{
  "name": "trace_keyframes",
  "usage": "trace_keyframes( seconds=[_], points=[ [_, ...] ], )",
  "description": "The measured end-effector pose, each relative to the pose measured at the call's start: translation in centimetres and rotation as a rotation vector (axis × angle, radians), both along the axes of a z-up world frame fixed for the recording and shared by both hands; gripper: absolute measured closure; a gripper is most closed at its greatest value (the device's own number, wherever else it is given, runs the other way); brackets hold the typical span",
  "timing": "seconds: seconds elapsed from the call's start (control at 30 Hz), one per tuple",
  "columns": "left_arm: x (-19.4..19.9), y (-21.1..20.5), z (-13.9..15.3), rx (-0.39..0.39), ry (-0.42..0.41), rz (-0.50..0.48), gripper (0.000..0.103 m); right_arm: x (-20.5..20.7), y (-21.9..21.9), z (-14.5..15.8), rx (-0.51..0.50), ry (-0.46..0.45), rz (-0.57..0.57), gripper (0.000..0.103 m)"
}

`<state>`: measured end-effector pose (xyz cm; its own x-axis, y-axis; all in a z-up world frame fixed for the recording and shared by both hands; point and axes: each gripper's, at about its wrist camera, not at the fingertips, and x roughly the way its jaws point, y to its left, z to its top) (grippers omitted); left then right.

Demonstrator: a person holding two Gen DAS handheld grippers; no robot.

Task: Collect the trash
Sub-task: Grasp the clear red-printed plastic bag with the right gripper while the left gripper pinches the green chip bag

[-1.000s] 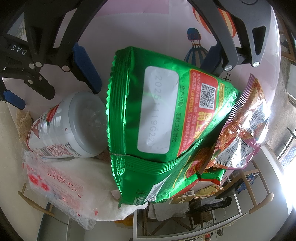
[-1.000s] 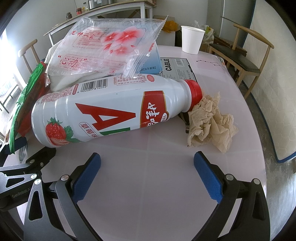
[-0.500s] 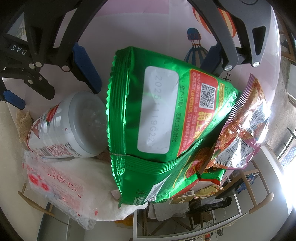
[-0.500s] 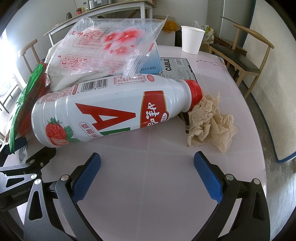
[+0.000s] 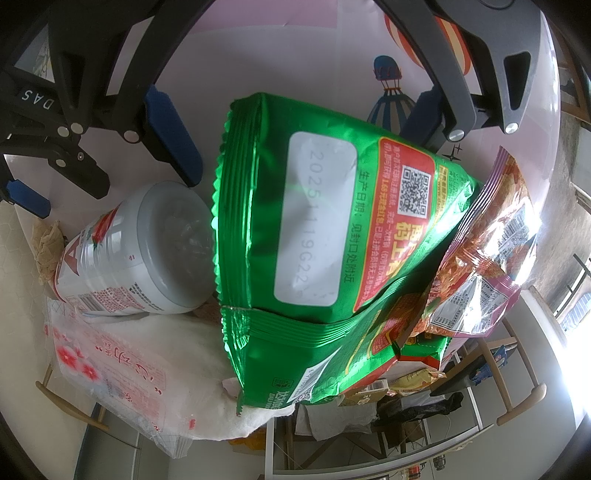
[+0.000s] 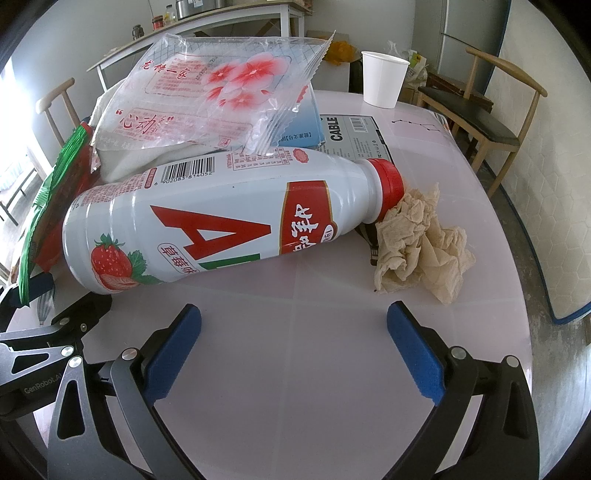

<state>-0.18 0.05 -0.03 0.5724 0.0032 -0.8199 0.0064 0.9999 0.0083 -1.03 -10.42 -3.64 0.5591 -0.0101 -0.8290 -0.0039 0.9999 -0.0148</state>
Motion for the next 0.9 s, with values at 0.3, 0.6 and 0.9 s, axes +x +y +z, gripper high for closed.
trace_keyframes(
  seconds=[0.3,0.6,0.9],
  points=[
    [0.0,0.0,0.0,0.000,0.000,0.000,0.007,0.0,0.0,0.0,0.000,0.000,0.000,0.006],
    [0.0,0.0,0.0,0.002,0.002,-0.006,0.007,0.0,0.0,0.0,0.000,0.001,0.003,0.006],
    [-3.4,3.1,2.3,-0.112,-0.046,-0.089,0.009,-2.9,-0.1,0.9,0.084,0.025,0.057,0.006]
  ],
)
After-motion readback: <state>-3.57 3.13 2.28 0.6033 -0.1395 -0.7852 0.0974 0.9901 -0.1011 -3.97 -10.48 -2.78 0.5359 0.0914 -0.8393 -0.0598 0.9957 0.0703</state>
